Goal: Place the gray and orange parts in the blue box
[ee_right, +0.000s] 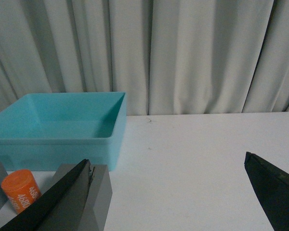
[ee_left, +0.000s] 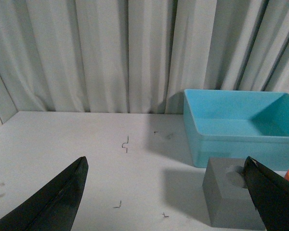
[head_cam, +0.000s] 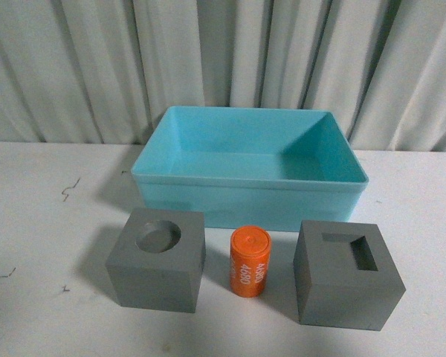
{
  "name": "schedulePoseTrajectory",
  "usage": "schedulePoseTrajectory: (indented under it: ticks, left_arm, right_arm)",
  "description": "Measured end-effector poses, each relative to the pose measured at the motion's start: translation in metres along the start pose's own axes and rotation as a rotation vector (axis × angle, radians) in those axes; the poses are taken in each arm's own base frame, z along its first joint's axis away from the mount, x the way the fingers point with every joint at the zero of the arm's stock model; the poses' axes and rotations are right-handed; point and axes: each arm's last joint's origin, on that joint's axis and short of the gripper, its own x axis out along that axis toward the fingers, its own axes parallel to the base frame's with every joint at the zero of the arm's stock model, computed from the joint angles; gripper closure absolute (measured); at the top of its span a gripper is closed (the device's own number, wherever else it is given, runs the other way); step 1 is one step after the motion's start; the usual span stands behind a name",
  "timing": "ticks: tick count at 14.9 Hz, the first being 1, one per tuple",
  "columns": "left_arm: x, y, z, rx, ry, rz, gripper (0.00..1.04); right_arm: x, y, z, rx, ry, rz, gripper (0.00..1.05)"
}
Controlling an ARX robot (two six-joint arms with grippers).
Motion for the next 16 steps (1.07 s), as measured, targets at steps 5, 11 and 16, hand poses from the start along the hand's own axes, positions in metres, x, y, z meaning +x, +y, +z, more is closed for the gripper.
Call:
schedulePoseTrajectory:
  ticks: [5, 11, 16]
  left_arm:
    - [0.0, 0.0, 0.0, 0.0, 0.0, 0.0, 0.07]
    - [0.0, 0.0, 0.0, 0.0, 0.001, 0.0, 0.07]
    - [0.0, 0.0, 0.0, 0.0, 0.0, 0.001, 0.07]
  right_arm:
    - [0.0, 0.0, 0.0, 0.0, 0.0, 0.0, 0.06]
    - [0.031, -0.026, 0.023, 0.177, 0.384, -0.425, 0.06]
    - [0.113, -0.018, 0.029, 0.07, 0.477, -0.117, 0.06]
